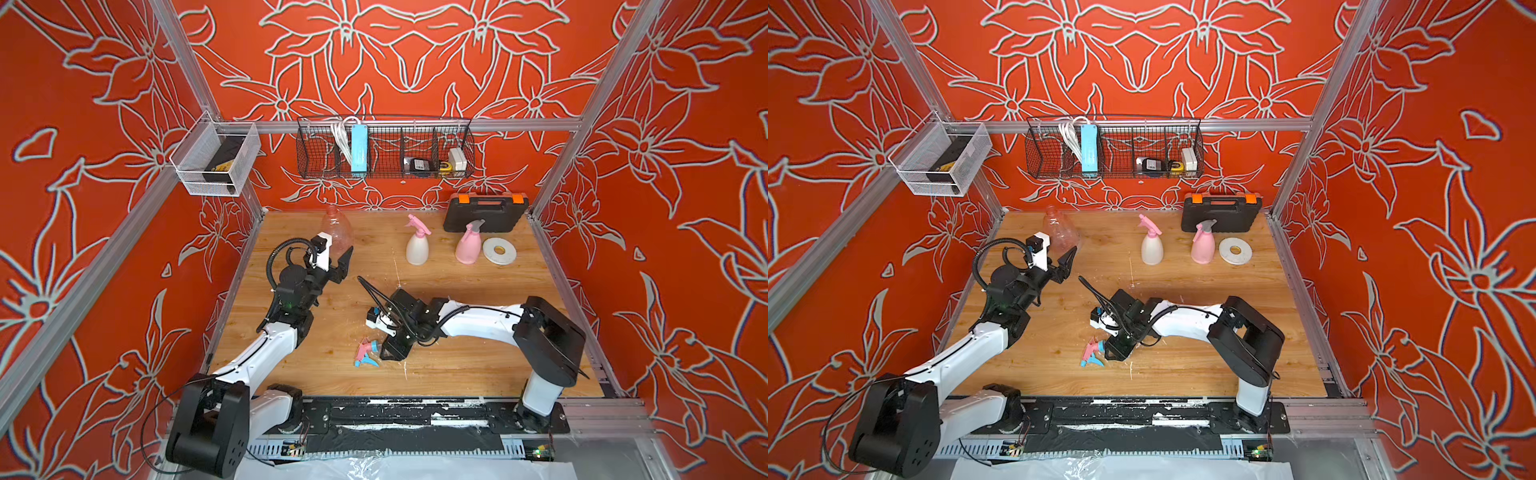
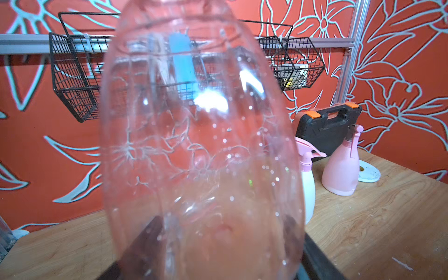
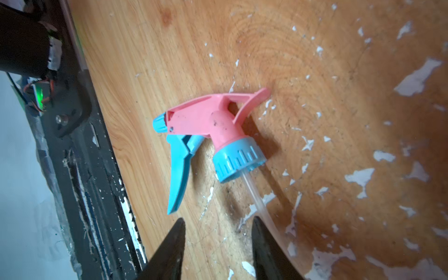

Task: Attach spray nozzles to spray bottles
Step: Adjust the spray nozzle at the center of the board, then move the spray nozzle to the center of the board.

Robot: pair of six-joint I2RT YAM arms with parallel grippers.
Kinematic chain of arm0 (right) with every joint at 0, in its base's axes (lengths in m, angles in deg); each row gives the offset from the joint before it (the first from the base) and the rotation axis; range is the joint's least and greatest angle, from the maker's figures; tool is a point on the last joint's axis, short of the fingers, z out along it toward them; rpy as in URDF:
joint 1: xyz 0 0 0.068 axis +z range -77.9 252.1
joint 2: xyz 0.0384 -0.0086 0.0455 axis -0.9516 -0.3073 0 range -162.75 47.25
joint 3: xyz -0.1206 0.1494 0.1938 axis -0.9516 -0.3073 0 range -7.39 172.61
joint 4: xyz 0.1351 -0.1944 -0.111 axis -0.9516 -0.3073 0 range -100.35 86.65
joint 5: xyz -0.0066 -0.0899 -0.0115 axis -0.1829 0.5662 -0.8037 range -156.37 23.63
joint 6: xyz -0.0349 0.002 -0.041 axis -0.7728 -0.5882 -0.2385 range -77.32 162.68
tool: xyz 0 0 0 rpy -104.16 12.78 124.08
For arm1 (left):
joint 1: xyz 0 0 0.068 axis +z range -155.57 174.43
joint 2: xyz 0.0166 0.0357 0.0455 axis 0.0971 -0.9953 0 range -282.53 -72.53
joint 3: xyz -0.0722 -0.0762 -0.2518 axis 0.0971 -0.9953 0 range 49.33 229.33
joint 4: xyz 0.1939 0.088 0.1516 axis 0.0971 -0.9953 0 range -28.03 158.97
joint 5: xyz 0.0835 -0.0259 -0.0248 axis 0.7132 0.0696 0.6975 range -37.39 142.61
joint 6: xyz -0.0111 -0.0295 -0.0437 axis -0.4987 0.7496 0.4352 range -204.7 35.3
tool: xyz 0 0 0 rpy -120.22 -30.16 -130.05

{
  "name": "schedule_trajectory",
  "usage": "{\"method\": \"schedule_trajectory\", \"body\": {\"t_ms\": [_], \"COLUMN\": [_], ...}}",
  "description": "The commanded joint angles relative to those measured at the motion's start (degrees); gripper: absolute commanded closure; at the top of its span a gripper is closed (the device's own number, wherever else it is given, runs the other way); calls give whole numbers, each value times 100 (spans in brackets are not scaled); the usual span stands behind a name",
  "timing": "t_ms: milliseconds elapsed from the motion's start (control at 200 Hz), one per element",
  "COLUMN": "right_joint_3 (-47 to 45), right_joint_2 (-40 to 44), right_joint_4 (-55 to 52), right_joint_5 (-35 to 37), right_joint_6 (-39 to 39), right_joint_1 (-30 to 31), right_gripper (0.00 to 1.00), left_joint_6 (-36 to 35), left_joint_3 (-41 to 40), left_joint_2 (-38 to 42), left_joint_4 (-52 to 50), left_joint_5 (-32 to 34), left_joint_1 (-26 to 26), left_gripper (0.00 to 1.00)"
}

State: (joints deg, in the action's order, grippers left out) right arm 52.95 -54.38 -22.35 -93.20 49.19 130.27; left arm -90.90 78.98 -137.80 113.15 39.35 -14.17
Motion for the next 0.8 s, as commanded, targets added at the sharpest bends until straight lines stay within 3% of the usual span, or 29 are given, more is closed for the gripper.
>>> {"method": "schedule_trajectory", "body": {"t_ms": [0, 280, 796], "right_joint_3": [1, 192, 746], "right_joint_2": [-20, 466, -507], "right_joint_4": [-8, -117, -434], "right_joint_5": [212, 436, 410], "right_joint_6": [-226, -284, -676], "right_joint_1": [38, 31, -122], "right_gripper": [55, 56, 51], "left_joint_6": [22, -23, -119], "left_joint_3": [111, 111, 155], "left_joint_2": [56, 85, 46], "left_joint_4": [147, 117, 64], "left_joint_5": [-99, -86, -124], "left_joint_1": [31, 28, 46], "left_gripper": [49, 49, 50]}}
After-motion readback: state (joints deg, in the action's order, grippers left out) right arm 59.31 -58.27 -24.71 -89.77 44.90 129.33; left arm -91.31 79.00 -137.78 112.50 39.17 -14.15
